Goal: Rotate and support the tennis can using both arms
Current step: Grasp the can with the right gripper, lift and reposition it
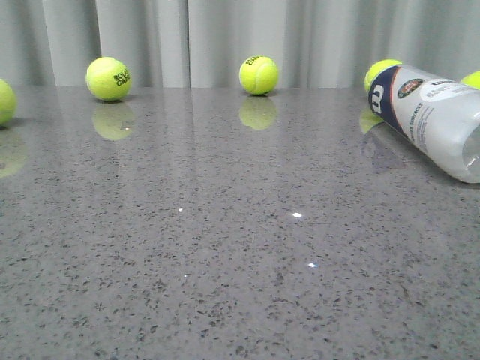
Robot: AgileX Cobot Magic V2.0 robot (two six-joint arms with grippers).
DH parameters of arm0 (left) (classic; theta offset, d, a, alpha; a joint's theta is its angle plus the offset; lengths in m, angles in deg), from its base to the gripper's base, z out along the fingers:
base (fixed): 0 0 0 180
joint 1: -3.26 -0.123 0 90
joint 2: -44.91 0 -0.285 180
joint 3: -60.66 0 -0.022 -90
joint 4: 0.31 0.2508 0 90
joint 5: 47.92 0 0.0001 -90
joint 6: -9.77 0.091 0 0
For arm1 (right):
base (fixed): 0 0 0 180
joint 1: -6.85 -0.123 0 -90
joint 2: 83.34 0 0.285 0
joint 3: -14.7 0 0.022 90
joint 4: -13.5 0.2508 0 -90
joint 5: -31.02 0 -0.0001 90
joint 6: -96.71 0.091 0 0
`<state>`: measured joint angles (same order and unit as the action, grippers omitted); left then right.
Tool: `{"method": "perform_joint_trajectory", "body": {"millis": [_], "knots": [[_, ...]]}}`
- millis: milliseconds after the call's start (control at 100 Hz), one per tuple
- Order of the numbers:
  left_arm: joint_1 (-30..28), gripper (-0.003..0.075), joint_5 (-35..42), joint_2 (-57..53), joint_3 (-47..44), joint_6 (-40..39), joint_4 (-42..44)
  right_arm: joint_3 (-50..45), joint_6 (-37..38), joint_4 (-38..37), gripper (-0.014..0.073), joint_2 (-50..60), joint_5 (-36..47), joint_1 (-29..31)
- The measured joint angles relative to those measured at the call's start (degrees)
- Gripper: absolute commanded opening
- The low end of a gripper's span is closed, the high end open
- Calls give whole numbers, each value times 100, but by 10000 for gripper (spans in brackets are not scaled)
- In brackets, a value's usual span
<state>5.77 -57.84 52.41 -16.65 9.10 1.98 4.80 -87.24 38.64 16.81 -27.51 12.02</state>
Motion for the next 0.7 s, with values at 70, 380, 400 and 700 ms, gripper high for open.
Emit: {"method": "perform_joint_trajectory", "body": {"millis": [70, 380, 400, 700], "knots": [[0, -19, 0, 0, 0, 0, 0, 124, -91, 86, 633, -386, 2, -80], [0, -18, 0, 0, 0, 0, 0, 441, -240, 138, 632, -1962, 578, -534], [0, -19, 0, 0, 0, 0, 0, 471, -240, 138, 632, -2014, 591, -534], [0, -18, 0, 0, 0, 0, 0, 664, -303, 53, 276, -2475, 660, -535]]}}
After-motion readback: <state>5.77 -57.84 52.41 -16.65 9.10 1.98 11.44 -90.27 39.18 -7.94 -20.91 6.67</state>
